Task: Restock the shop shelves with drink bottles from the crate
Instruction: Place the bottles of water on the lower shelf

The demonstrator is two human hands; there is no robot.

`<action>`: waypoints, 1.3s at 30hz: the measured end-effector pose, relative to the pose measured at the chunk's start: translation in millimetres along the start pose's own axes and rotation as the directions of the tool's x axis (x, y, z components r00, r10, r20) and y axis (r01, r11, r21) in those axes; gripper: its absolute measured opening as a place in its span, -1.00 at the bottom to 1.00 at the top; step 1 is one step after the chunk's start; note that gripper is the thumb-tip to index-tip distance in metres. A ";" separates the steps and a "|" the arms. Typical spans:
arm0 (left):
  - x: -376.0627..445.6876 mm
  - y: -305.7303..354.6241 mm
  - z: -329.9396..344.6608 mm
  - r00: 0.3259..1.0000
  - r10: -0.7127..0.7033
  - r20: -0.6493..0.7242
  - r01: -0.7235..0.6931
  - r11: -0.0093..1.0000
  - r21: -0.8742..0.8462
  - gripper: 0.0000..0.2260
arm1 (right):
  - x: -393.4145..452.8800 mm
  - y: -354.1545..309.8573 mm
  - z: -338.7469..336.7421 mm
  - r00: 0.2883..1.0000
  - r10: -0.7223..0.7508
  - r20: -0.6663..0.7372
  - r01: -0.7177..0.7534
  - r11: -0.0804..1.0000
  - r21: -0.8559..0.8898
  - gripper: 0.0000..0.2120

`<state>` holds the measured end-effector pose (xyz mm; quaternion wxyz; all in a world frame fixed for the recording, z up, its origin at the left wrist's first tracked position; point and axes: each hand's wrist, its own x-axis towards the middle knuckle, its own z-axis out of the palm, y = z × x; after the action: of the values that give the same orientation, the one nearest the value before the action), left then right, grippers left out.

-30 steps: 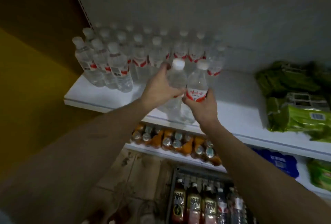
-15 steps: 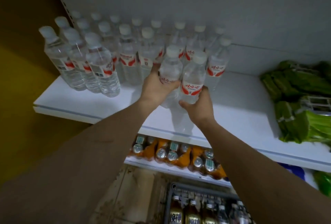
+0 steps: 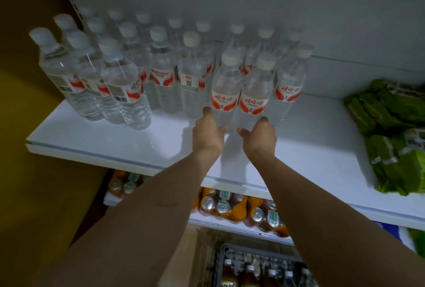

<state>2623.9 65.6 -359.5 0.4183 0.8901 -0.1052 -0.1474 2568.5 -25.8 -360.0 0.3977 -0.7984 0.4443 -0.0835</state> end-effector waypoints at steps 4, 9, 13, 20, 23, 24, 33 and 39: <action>17.3 8.0 5.2 1.000 -0.027 -0.009 0.027 1.000 -0.009 -0.60 | 14.4 -9.5 3.9 1.000 0.018 -0.017 -0.019 0.997 -0.072 -0.67; 36.4 11.3 11.4 1.000 -0.018 -0.019 0.018 1.000 0.008 -0.57 | 30.1 -12.4 8.8 0.997 0.070 -0.018 -0.071 0.990 -0.123 -0.70; 46.7 13.6 13.1 0.999 -0.054 -0.004 0.054 0.998 -0.017 -0.59 | 39.3 -16.3 12.4 0.997 0.077 -0.018 -0.079 0.987 -0.141 -0.68; 50.0 15.0 14.1 0.996 -0.092 0.016 0.093 0.995 -0.042 -0.55 | 46.5 -14.5 18.1 0.997 0.074 0.005 -0.071 0.976 -0.207 -0.67; 44.5 10.1 14.0 0.992 -0.120 0.040 0.120 0.993 -0.009 -0.61 | 38.0 -5.8 13.9 0.998 0.063 0.020 -0.057 0.972 -0.230 -0.67; 41.9 8.1 14.4 0.992 -0.118 0.045 0.117 0.993 0.005 -0.61 | 33.4 -2.4 10.7 0.999 0.047 0.027 -0.039 0.969 -0.244 -0.66; -8.4 2.2 29.0 0.996 -0.085 0.022 0.084 0.996 0.035 -0.51 | -14.1 32.3 -24.8 0.993 -0.092 0.069 0.112 0.914 -0.390 -0.66; -83.3 -7.4 57.7 0.966 0.254 -0.053 -0.243 0.957 0.159 -0.74 | -53.1 79.0 -61.0 0.970 -0.233 0.072 0.237 0.831 -0.504 -0.74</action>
<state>2526.3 55.0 -385.7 0.3681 0.9037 -0.2120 -0.0527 2456.6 -41.6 -363.5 0.1612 -0.9237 0.3475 -0.0088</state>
